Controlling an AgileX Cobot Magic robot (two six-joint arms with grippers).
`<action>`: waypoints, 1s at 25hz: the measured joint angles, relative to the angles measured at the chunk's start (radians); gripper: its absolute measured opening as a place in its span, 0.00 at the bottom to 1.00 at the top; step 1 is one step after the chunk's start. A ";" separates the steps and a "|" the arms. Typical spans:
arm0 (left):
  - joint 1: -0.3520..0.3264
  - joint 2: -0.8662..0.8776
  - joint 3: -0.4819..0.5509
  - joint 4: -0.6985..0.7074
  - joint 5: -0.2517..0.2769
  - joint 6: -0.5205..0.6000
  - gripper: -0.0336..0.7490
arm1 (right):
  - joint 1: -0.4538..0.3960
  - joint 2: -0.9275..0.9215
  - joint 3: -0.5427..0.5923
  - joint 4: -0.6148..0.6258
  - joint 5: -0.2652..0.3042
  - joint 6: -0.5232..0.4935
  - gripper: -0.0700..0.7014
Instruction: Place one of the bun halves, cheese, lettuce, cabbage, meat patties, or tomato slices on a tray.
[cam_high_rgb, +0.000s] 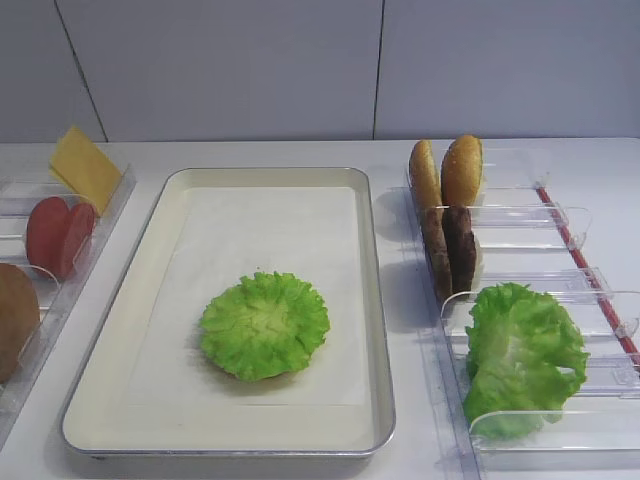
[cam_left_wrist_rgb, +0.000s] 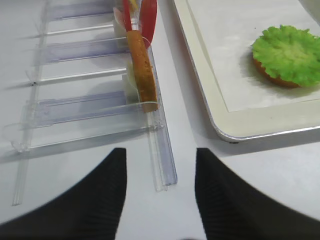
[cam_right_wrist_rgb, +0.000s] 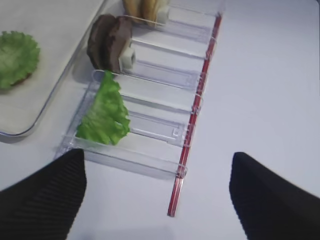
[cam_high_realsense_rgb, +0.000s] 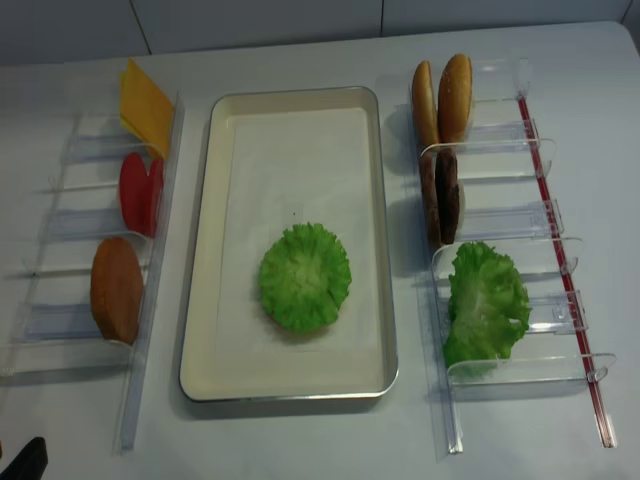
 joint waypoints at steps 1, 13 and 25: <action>0.000 0.000 0.000 0.000 0.000 0.000 0.46 | -0.031 -0.032 0.035 0.000 -0.007 0.000 0.83; 0.000 0.000 0.000 0.000 0.000 0.000 0.46 | -0.160 -0.232 0.252 0.032 -0.043 -0.105 0.83; 0.000 0.000 0.000 0.000 0.000 0.000 0.46 | -0.234 -0.373 0.308 0.082 -0.124 -0.161 0.83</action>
